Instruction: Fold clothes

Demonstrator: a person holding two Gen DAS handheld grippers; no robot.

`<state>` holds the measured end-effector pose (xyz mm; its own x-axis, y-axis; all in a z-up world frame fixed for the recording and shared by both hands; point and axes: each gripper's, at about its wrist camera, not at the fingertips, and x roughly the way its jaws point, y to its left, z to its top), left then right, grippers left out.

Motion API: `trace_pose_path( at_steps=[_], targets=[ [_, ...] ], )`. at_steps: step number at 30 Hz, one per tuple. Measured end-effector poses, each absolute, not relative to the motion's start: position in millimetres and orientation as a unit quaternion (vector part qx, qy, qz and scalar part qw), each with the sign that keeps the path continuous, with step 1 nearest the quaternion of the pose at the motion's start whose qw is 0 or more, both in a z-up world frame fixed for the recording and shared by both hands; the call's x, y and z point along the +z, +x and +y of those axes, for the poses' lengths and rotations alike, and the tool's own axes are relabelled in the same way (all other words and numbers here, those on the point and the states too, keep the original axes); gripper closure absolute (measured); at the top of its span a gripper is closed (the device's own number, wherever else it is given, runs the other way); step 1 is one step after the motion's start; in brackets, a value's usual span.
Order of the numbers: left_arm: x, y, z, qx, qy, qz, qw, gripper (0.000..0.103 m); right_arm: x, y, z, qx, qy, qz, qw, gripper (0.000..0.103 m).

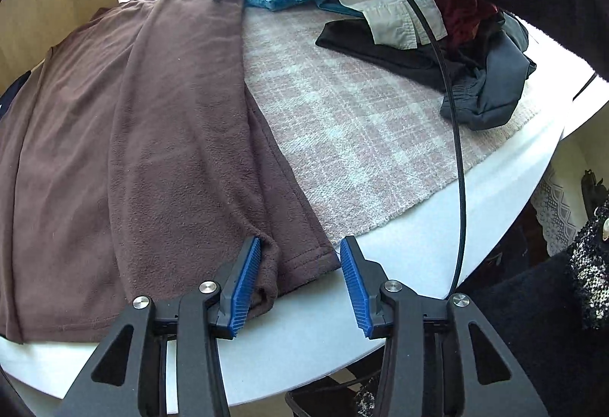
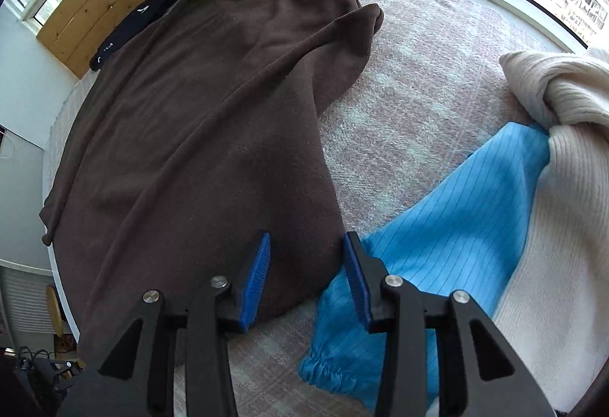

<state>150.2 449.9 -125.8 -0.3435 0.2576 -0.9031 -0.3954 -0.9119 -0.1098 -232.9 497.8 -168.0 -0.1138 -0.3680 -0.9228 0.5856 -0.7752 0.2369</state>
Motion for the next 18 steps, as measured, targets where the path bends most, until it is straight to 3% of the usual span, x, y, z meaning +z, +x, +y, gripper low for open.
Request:
trace_pose_path(
  at_steps=[7, 13, 15, 17, 18],
  targets=[
    [-126, 150, 451, 0.818, -0.537, 0.063, 0.199, 0.062, -162, -232, 505, -0.748, 0.569, 0.064, 0.336, 0.062],
    [-128, 147, 453, 0.818, -0.536, 0.070, 0.198, 0.063, -167, -230, 497, -0.749, 0.564, 0.089, 0.335, 0.062],
    [-128, 147, 452, 0.819, -0.534, 0.076, 0.197, 0.070, -167, -229, 494, -0.749, 0.562, 0.100, 0.336, 0.062],
    [-128, 144, 441, 0.821, -0.535, 0.060, 0.190, 0.092, -167, -227, 491, -0.749, 0.560, 0.111, 0.337, 0.062],
    [-128, 141, 433, 0.820, -0.539, 0.037, 0.192, 0.092, -168, -226, 490, -0.748, 0.559, 0.116, 0.337, 0.062]
  ],
)
